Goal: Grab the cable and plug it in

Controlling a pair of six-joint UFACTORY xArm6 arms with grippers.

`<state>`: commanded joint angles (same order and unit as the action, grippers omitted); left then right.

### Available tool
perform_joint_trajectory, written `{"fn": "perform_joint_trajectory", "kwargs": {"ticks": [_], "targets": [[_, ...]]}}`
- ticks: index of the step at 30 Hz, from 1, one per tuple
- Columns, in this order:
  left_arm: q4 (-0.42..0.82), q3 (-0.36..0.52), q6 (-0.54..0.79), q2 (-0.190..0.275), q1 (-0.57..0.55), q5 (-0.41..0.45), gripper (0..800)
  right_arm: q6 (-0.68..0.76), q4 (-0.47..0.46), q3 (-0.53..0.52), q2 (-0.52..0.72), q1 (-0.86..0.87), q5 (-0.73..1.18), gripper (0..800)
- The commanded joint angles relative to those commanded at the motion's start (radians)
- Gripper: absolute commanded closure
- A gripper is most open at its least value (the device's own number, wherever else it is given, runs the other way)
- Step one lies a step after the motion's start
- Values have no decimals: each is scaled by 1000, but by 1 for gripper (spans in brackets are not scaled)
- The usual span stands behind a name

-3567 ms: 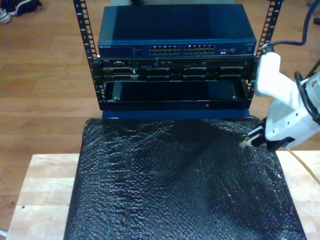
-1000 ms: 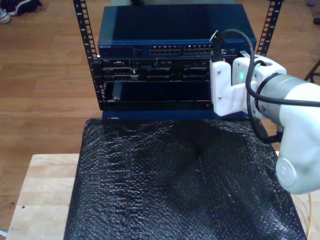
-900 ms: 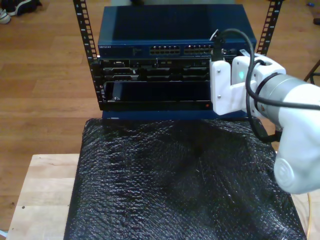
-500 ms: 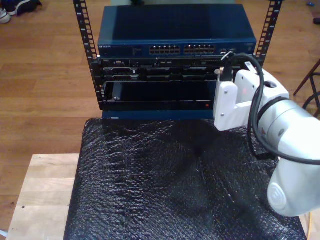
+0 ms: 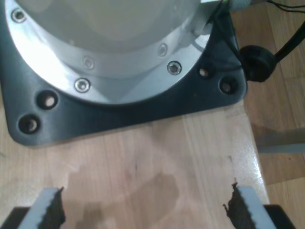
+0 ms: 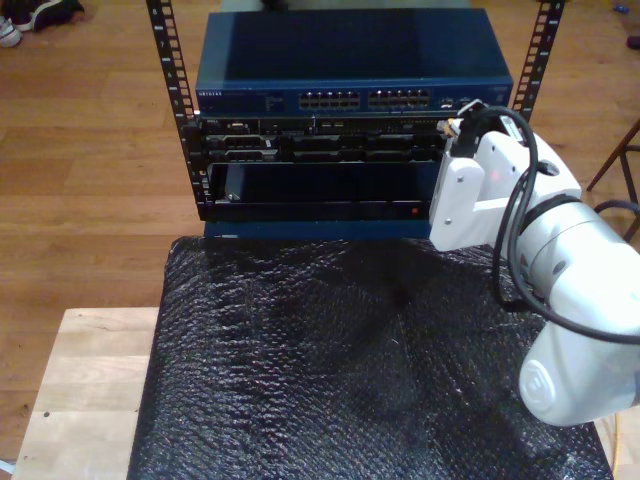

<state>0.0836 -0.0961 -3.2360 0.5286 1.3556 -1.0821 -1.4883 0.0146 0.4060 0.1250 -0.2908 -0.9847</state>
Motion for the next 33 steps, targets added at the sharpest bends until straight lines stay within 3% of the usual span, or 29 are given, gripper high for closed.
{"fn": "perform_joint_trajectory", "kwargs": {"ticks": [11,18,33], "targets": [[0,0,0,0,0,-2,0,2,0,172,-195,-17,-40,800],[0,0,0,0,0,0,0,-6,11,230,-328,-29,-198,800],[0,0,0,0,0,0,0,-213,310,331,-479,-121,-367,800]]}}
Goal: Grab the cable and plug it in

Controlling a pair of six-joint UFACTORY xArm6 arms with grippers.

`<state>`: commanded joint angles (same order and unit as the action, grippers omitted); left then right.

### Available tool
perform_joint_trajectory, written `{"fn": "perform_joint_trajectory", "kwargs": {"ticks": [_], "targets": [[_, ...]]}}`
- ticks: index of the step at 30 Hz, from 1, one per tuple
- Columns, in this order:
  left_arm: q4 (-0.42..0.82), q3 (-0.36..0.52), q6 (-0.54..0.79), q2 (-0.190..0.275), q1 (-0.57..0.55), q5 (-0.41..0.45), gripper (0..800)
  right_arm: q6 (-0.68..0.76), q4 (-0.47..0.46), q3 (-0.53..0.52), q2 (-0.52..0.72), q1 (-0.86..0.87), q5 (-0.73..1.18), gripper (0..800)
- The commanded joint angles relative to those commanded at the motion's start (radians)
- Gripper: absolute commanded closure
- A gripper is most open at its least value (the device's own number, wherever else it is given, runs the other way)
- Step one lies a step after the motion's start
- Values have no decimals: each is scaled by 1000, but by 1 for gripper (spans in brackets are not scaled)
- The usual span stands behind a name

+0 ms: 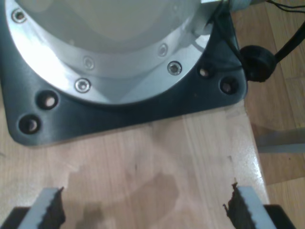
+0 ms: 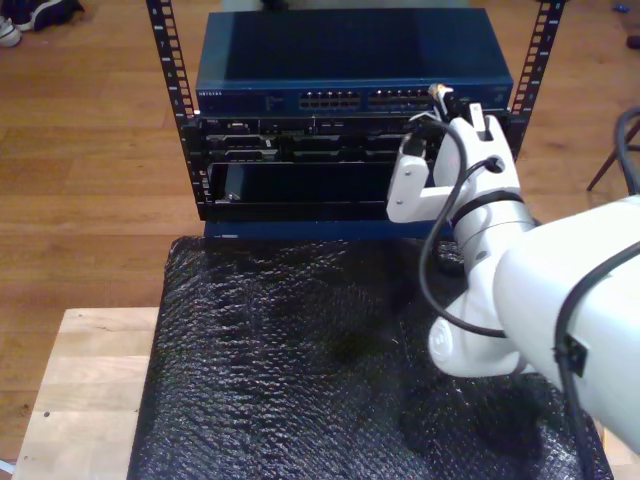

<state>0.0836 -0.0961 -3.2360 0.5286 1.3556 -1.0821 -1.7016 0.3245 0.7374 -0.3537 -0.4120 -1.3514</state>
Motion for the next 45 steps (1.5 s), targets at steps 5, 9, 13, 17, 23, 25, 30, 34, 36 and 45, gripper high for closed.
{"fn": "perform_joint_trajectory", "kwargs": {"ticks": [5,9,13,17,23,25,30,34,36,45], "targets": [[0,0,0,0,0,-2,0,-54,51,6,-40,-32,-55,800],[0,0,0,0,0,0,0,-66,98,8,-60,-41,-69,800],[0,0,0,0,0,-2,0,-78,138,40,-95,-66,-84,800],[0,0,0,0,0,0,0,-78,167,69,-124,-69,-100,800],[0,0,0,0,0,-2,0,-77,169,103,-153,-69,-98,800],[0,0,0,0,0,-2,0,-77,169,112,-164,-68,-97,800],[0,0,0,0,0,-2,0,-77,167,135,-190,-63,-94,800],[0,0,0,0,0,0,0,-78,167,178,-221,-54,-91,800],[0,0,0,0,0,0,0,-78,166,206,-236,-49,-89,800],[0,0,0,0,0,-2,0,-103,166,304,-308,-40,-75,800]]}}
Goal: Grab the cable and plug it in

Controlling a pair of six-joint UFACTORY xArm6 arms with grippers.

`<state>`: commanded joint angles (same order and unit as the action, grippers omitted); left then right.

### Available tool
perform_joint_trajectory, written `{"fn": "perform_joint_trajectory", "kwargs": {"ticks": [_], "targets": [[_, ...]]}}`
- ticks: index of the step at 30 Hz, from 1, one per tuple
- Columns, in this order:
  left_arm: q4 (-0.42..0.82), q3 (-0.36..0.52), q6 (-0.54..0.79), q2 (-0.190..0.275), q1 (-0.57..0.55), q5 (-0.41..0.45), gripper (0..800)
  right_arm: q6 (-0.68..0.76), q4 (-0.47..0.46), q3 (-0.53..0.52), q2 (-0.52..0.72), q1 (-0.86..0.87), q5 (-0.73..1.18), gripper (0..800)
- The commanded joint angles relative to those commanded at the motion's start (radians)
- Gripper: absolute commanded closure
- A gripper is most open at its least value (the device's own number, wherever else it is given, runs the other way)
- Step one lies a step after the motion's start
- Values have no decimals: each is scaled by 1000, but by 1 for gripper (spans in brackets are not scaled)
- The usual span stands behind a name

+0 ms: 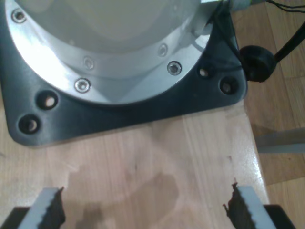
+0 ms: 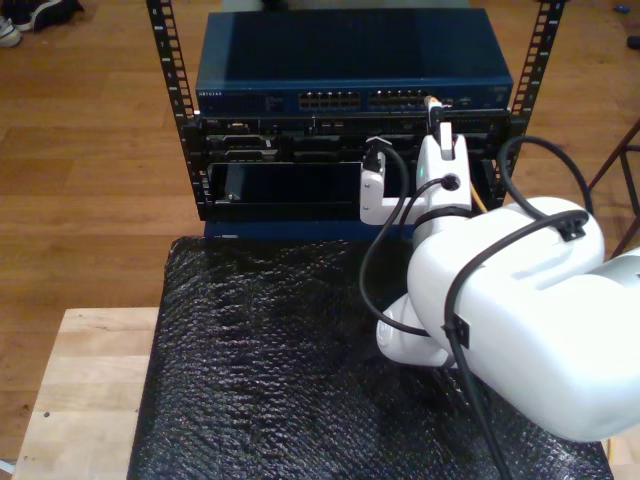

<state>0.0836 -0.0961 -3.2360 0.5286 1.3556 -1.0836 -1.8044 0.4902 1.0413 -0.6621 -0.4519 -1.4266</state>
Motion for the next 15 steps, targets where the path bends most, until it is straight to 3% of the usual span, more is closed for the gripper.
{"fn": "perform_joint_trajectory", "kwargs": {"ticks": [15], "targets": [[0,0,0,0,0,0,0,3,0,58,-55,20,12,800]]}}
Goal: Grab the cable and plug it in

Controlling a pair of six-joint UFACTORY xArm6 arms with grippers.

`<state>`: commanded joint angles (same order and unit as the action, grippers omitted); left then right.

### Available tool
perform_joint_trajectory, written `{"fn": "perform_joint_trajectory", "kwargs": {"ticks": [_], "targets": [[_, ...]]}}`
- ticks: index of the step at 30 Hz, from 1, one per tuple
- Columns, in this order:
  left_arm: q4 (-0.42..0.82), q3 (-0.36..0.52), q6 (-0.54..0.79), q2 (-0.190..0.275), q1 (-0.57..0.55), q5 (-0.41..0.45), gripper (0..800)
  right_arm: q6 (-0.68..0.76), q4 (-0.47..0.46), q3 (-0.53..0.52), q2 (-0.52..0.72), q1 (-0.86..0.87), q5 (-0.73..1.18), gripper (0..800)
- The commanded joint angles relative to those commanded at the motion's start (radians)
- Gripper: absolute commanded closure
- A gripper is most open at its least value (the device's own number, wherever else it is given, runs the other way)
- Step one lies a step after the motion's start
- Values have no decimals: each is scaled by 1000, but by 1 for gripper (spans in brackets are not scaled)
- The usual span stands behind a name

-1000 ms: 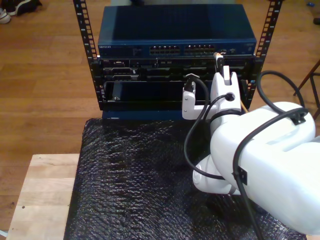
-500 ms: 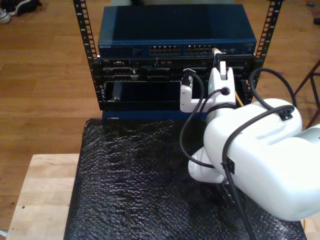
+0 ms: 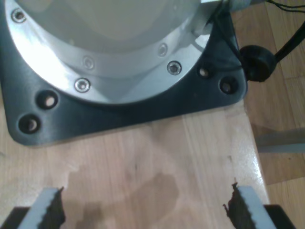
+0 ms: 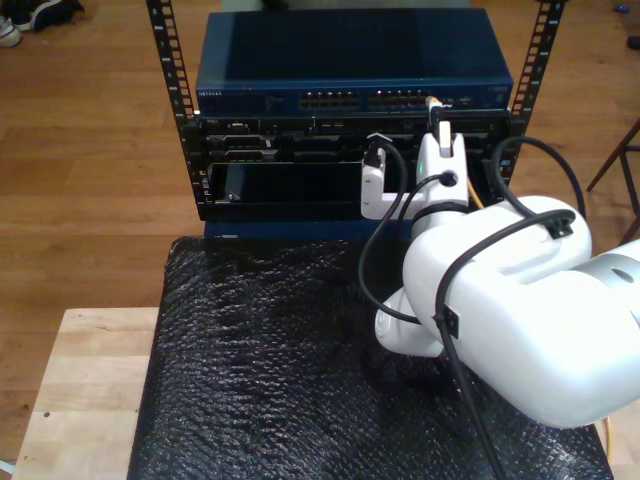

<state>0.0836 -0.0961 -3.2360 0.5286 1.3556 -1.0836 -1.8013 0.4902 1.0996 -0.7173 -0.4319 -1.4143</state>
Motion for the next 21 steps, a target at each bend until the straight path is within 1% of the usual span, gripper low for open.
{"fn": "perform_joint_trajectory", "kwargs": {"ticks": [13,21], "targets": [[0,0,0,0,0,2,0,14,-3,6,-2,14,21,800],[0,0,0,0,0,2,0,84,-5,5,-2,17,21,800]]}}
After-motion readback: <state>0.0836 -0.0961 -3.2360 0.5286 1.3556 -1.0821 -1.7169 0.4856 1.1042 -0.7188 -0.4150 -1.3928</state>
